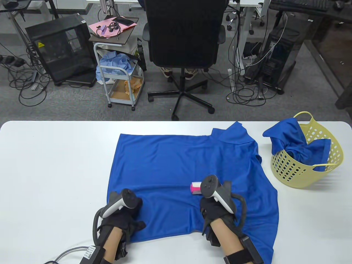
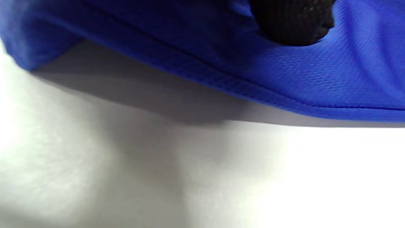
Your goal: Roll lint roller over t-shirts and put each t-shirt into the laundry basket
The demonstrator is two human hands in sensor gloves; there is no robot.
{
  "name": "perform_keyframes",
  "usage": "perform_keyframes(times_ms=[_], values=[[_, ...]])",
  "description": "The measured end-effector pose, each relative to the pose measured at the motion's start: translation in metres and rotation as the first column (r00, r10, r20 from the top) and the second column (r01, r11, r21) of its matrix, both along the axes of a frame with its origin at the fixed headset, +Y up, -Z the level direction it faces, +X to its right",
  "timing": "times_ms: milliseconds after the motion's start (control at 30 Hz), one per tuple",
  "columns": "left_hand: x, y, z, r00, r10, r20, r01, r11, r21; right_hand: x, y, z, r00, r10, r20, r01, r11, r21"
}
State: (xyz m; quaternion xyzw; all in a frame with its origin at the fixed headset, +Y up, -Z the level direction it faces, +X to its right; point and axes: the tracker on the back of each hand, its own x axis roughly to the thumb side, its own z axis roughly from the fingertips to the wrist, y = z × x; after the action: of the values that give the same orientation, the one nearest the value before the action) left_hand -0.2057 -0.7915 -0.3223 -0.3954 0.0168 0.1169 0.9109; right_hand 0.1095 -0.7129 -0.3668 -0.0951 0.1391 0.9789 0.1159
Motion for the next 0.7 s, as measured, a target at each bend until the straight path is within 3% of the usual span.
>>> perform_keyframes(times_ms=[200,367,467,600,700], values=[[-0.001,-0.001,0.002,1.000,0.021,0.016,-0.021,1.000,-0.013,-0.001,-0.020,-0.100,0.992,-0.060,0.113,0.056,0.998,0.037],[-0.001,0.000,0.002,0.999,0.027,0.023,-0.026,0.999,-0.021,-0.004,-0.028,-0.152,0.983,-0.013,0.181,0.005,0.999,0.041],[-0.001,0.000,0.002,0.999,0.027,0.024,-0.027,0.999,-0.022,0.000,-0.030,-0.158,0.983,0.012,0.182,-0.025,0.997,0.071],[-0.001,0.000,0.003,0.999,0.029,0.024,-0.028,0.999,-0.027,0.020,0.002,-0.132,0.986,-0.102,0.136,0.073,0.977,0.200],[-0.001,0.000,0.003,0.999,0.032,0.022,-0.032,0.999,-0.026,0.039,0.041,-0.091,0.991,-0.105,0.080,0.099,0.992,0.074]])
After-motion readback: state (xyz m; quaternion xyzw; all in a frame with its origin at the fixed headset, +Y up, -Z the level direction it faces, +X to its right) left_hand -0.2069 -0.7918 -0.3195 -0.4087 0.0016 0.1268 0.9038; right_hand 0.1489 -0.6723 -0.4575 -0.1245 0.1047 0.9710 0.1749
